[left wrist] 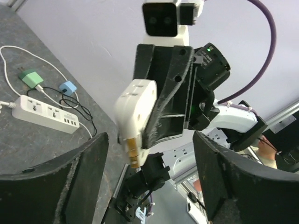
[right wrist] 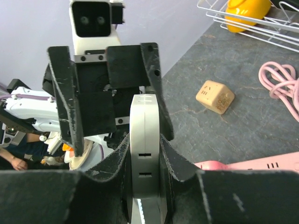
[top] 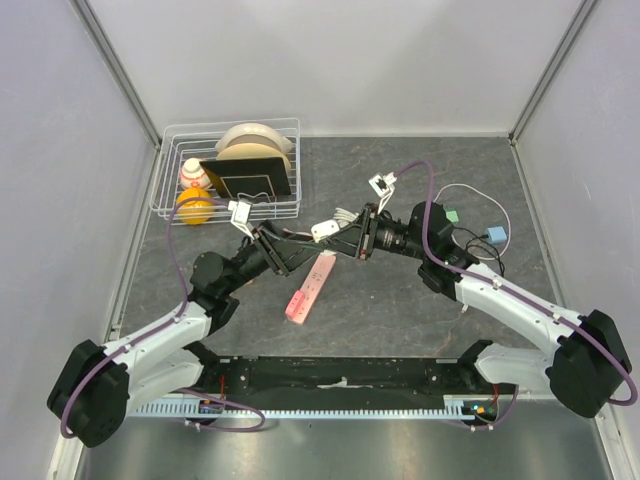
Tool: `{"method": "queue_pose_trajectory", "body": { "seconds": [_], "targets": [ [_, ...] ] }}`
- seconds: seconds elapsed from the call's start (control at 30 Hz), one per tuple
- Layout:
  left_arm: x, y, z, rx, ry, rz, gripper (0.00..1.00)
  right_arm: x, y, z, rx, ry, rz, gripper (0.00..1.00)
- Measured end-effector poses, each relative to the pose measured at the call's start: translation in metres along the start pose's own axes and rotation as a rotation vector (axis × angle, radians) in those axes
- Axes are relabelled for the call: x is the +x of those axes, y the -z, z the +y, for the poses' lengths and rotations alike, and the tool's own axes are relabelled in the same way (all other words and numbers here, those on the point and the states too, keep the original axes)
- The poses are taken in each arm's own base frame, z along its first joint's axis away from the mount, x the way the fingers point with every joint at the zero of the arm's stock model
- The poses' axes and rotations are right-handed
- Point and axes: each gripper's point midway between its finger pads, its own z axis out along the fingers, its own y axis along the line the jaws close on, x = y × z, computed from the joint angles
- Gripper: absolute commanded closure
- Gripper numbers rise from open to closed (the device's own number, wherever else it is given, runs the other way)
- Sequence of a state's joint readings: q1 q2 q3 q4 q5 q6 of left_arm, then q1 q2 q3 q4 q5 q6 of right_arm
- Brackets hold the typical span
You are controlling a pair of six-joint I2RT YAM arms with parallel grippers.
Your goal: Insert the plug
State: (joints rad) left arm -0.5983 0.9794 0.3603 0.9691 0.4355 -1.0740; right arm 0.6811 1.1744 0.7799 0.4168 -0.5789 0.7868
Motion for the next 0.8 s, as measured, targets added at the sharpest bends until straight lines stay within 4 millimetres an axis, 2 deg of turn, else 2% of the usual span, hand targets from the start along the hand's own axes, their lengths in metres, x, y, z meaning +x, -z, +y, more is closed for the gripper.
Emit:
{"method": "queue_pose_trajectory", "body": {
  "seconds": [0.03, 0.13, 0.2, 0.23, 0.43, 0.63, 0.8],
  "targets": [
    [0.001, 0.000, -0.003, 0.012, -0.001, 0.008, 0.32, 0.002, 0.000, -0.003, 0.010, -0.004, 0.008, 1.00],
    [0.002, 0.000, -0.004, 0.019, 0.004, 0.014, 0.47, 0.005, 0.000, -0.006, 0.025, -0.009, 0.016, 1.00],
    [0.002, 0.000, -0.001, 0.007, 0.008, 0.015, 0.53, 0.004, 0.001, -0.005, 0.020, -0.004, 0.014, 1.00],
    [0.002, 0.000, 0.000, 0.004, 0.011, 0.015, 0.61, 0.004, 0.001, -0.004, 0.020, -0.003, 0.014, 1.00],
    [0.001, 0.000, 0.003, -0.005, 0.014, 0.009, 0.82, 0.003, 0.002, -0.001, 0.007, 0.002, 0.014, 1.00],
    [-0.003, 0.000, -0.006, 0.032, 0.026, -0.010, 0.96, -0.002, 0.002, 0.008, -0.031, 0.001, 0.002, 1.00],
    [-0.006, 0.000, -0.015, 0.087, 0.035, -0.030, 0.98, -0.007, 0.004, 0.016, -0.080, -0.024, -0.015, 1.00]
  ]
}}
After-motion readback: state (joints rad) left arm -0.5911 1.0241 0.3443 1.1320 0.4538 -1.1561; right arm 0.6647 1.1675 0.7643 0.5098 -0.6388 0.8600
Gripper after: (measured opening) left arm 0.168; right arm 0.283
